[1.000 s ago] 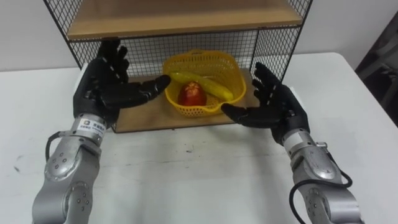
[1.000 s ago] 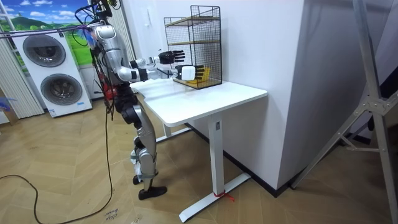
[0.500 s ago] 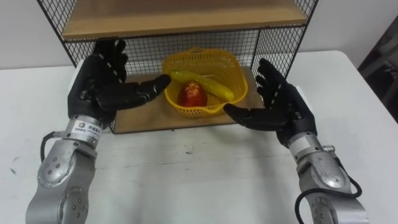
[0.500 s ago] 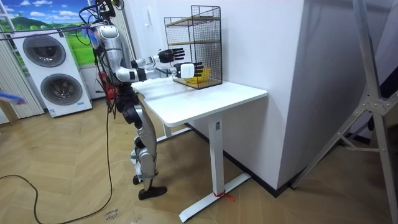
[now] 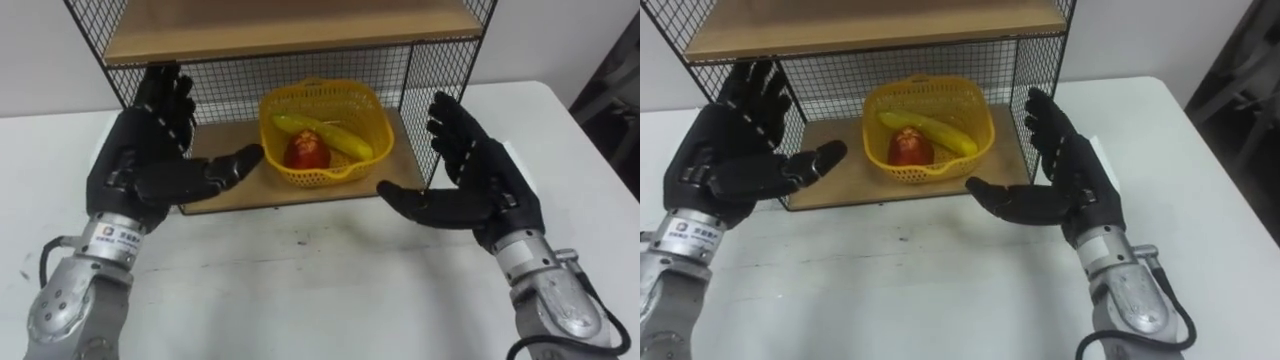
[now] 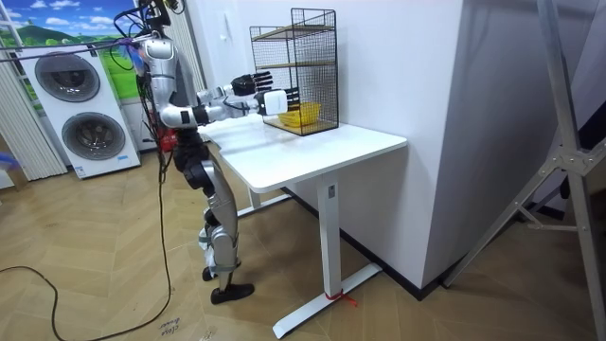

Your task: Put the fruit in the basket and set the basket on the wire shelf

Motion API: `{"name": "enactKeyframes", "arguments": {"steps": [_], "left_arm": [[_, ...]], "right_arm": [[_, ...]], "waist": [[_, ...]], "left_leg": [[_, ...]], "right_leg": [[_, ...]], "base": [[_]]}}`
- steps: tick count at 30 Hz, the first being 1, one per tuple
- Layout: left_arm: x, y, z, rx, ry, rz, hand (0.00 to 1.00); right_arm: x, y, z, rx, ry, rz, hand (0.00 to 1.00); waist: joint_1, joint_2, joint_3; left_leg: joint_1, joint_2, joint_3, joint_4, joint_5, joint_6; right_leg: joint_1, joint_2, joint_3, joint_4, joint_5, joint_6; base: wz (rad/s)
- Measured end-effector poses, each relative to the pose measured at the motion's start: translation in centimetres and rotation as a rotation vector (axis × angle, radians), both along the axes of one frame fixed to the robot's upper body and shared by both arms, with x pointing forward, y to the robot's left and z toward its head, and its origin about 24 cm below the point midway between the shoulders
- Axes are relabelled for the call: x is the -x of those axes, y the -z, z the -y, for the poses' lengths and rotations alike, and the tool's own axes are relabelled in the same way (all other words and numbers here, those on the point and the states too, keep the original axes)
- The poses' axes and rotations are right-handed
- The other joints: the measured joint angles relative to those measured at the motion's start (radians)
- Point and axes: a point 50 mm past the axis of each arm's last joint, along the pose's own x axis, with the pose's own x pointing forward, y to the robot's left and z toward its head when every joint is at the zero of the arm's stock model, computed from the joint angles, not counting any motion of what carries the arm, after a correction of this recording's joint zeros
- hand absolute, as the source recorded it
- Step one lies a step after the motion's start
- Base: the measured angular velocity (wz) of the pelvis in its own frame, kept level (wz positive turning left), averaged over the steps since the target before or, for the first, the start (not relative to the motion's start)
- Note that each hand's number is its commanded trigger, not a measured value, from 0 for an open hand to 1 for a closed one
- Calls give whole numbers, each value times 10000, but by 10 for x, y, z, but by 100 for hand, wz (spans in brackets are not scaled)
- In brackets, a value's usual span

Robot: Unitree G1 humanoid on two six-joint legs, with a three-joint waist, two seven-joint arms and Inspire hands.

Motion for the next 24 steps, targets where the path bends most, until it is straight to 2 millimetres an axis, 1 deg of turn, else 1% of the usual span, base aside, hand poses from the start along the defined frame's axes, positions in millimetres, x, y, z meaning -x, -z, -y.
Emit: {"name": "enactKeyframes", "arguments": {"steps": [3,6,9,11,14,19,24], "left_arm": [[10,9,-3,-23,-93,-401,0],[21,19,-5,-33,-141,-921,0],[28,26,-6,-39,-188,-1212,0],[33,29,-8,-88,-148,-1369,0],[35,30,-8,-122,-32,-1388,0],[38,31,-8,-169,37,-1361,0],[38,29,-9,-265,7,-1274,0]], "right_arm": [[4,1,7,63,262,1,0],[7,3,9,87,375,-39,0],[15,9,11,108,475,-301,0],[20,12,13,125,566,-509,0],[22,11,15,166,663,-391,0],[23,4,19,330,931,109,0],[29,6,22,457,1225,40,0]], "waist": [[-2,-12,0],[-28,-35,2],[-137,-95,26],[-208,-160,73],[-250,-210,100],[-258,-221,90],[-261,-197,69]], "left_leg": [[3,-7,28,-72,1,1],[-30,-12,55,-78,4,0],[-127,-16,-46,50,3,-2],[-185,-13,-81,87,0,-2],[-247,-13,-88,96,-10,-4],[-329,-12,-85,142,-13,-5],[-314,-11,-57,63,-13,-6]], "right_leg": [[-34,-3,31,38,-11,4],[-111,-4,73,48,-23,-1],[-126,-14,-25,23,-29,-1],[-147,-13,-43,22,-30,-2],[-205,-14,-39,13,-31,-1],[-306,-8,-16,29,-31,-3],[-315,-1,2,22,-30,-3]], "base": [[-1],[-3],[10],[3],[0],[0],[0]]}}
